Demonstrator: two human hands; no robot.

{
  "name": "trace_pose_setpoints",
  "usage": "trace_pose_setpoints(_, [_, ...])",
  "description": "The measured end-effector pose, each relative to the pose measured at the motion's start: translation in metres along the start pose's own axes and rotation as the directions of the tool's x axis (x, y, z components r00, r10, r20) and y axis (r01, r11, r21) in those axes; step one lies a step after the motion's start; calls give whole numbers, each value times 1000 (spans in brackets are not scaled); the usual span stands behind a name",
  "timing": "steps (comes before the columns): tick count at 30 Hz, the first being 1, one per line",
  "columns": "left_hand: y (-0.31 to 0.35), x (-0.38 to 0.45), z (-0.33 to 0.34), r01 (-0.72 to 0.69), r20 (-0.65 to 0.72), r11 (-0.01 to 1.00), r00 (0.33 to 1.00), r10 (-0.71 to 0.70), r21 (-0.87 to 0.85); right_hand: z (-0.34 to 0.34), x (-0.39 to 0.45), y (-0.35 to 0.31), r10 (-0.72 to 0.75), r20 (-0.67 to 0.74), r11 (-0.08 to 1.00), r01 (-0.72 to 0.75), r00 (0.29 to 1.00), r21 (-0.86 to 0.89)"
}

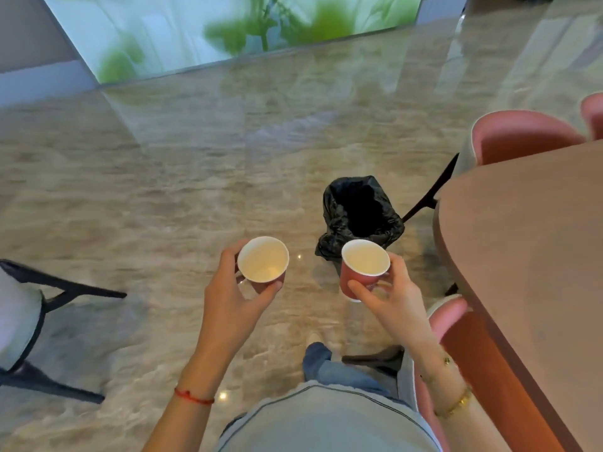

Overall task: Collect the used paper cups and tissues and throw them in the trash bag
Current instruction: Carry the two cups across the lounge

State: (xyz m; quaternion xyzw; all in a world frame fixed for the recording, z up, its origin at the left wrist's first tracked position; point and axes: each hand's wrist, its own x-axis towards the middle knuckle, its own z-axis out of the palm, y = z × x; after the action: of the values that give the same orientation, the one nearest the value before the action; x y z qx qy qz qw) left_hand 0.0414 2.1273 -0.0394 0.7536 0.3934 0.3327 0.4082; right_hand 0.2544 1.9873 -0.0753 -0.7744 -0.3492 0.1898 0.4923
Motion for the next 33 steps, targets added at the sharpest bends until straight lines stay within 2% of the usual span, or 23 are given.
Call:
trace_pose_setpoints(11, [-2, 224, 79, -62, 134, 997, 989, 66, -39, -13, 205, -1, 76, -52, 997, -76, 996, 3])
trace_pose_setpoints(18, [-32, 341, 145, -71, 304, 997, 950, 76, -26, -7, 291, 34, 219, -131, 973, -225, 967, -39])
trace_pose_setpoints(28, [-83, 509, 243, -178, 565, 984, 813, 142, 9, 28, 409, 79, 447, -273, 884, -468, 852, -13])
trace_pose_setpoints(33, [-97, 558, 292, -184, 678, 983, 723, 133, 3, 40, 453, 101, 596, -313, 794, -602, 740, 89])
